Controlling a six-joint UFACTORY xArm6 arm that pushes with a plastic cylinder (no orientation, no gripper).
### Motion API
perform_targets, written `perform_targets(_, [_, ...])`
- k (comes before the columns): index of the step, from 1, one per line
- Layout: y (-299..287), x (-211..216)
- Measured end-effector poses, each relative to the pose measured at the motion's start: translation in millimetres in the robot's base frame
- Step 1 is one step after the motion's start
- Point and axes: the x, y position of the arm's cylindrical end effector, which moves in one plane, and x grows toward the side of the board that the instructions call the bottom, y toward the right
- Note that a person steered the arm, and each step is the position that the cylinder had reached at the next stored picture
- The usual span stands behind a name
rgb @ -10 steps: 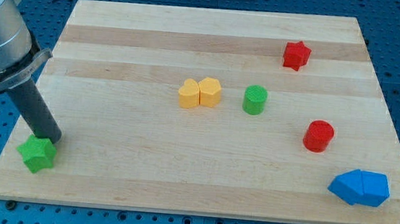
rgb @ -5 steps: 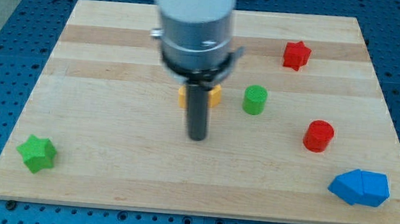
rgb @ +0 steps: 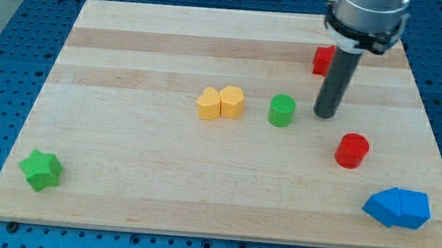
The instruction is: Push the green circle below the yellow hexagon
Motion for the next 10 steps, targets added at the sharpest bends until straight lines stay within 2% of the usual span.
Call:
perform_targets(1, [-34.4,0.0])
perform_targets(4, [-39.5,-15.3])
perform_targets(6, [-69.4,56.1])
perform_targets(7, [-54.6,50.2])
perform_targets(8, [-33.3,23.7])
perform_targets(9, [-37.4,16.3])
perform_targets(10, [-66.0,41.1])
